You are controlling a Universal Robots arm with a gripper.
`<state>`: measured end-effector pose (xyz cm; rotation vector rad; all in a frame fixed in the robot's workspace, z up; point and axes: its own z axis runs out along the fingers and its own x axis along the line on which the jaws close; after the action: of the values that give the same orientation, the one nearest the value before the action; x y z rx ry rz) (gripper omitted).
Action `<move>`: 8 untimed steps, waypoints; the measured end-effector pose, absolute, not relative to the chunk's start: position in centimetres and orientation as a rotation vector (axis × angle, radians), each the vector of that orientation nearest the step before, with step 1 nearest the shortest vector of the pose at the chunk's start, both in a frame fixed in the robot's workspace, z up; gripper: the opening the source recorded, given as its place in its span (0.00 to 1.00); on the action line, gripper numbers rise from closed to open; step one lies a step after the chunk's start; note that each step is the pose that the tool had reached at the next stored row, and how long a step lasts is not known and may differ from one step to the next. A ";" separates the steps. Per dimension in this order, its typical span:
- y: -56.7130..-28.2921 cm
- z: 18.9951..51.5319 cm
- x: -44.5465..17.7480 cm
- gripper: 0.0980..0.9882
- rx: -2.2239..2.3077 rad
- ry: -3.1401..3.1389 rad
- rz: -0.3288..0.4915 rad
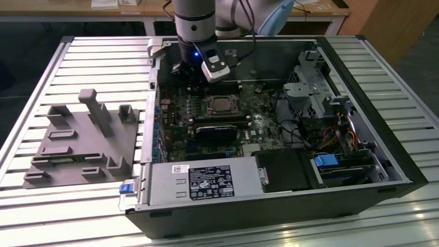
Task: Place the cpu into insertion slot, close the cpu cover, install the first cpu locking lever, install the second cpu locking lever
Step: 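Install the first cpu locking lever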
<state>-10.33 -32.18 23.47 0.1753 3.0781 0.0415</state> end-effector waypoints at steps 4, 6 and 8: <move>-32.2 23.5 -10.7 0.00 0.175 3.075 0.042; -32.2 23.5 -10.7 0.00 0.175 3.075 0.042; -32.2 23.5 -10.8 0.00 0.175 3.075 0.042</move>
<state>-10.75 -32.18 23.47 0.1748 3.0749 0.0419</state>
